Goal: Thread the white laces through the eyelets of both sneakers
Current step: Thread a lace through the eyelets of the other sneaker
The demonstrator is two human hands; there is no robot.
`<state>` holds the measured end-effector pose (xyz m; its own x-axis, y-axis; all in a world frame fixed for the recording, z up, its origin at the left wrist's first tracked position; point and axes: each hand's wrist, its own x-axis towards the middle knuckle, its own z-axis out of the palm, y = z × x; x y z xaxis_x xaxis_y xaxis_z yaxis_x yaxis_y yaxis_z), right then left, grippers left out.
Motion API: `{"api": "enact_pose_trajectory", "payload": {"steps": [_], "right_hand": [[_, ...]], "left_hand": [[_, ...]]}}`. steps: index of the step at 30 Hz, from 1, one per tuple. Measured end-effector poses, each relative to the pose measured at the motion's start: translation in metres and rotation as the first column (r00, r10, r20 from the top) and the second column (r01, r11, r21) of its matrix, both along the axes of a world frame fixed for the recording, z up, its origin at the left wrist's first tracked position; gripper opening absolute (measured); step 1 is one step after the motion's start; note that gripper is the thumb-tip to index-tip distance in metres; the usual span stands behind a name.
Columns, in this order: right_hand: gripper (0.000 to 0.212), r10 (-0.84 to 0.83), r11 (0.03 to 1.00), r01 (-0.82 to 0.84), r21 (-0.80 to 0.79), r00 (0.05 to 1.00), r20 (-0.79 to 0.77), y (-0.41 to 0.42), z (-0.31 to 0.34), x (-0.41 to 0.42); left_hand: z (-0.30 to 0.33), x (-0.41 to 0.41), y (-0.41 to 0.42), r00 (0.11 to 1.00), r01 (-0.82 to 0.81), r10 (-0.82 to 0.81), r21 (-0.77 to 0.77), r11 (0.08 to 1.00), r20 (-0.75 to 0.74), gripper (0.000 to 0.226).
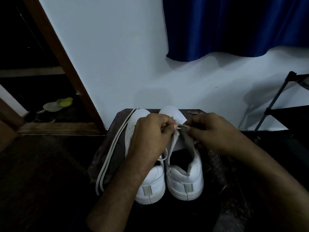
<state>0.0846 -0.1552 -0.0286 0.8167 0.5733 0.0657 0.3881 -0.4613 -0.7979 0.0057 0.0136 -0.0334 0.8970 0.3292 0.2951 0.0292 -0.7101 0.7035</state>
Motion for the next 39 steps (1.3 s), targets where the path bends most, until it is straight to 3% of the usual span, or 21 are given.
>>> {"api": "enact_pose_trajectory", "payload": {"steps": [8, 11, 17, 26, 30, 32, 36, 39], "right_hand": [[0.022, 0.06, 0.993, -0.026, 0.114, 0.95, -0.308, -0.001, -0.005, 0.006], [0.024, 0.071, 0.989, -0.015, 0.15, 0.924, -0.377, -0.001, -0.004, 0.005], [0.025, 0.064, 0.988, 0.0, 0.155, 0.913, -0.403, 0.002, -0.006, 0.005], [0.019, 0.069, 0.984, -0.002, 0.177, 0.924, -0.376, 0.003, -0.009, 0.005], [0.028, 0.056, 0.983, 0.008, 0.183, 0.937, -0.346, 0.003, -0.012, 0.008], [0.034, 0.054, 0.978, 0.022, 0.209, 0.935, -0.351, 0.004, -0.014, 0.009], [0.015, 0.061, 0.982, -0.01, 0.19, 0.962, -0.266, 0.004, -0.018, 0.009], [0.016, 0.015, 0.993, -0.003, 0.115, 0.994, -0.105, 0.007, -0.021, 0.009]], "left_hand": [[0.005, 0.005, -0.006, 0.996, -0.018, 0.034, 0.183, 0.983, -0.082, 0.01], [0.004, 0.008, -0.005, 0.997, -0.015, 0.029, 0.173, 0.985, -0.075, 0.009], [-0.003, 0.014, 0.002, 0.998, 0.007, -0.006, 0.013, 1.0, -0.061, 0.008], [0.001, 0.016, -0.004, 0.999, -0.018, 0.024, 0.245, 0.969, -0.024, 0.013], [-0.001, 0.017, 0.002, 0.999, 0.009, -0.006, 0.08, 0.997, -0.033, 0.006], [-0.003, 0.018, 0.006, 0.999, 0.019, -0.02, -0.045, 0.999, -0.025, 0.014], [-0.006, 0.017, 0.009, 0.999, 0.045, -0.046, -0.167, 0.985, -0.002, 0.02], [-0.007, 0.017, 0.01, 0.997, 0.067, -0.072, -0.213, 0.975, -0.014, 0.015]]}}
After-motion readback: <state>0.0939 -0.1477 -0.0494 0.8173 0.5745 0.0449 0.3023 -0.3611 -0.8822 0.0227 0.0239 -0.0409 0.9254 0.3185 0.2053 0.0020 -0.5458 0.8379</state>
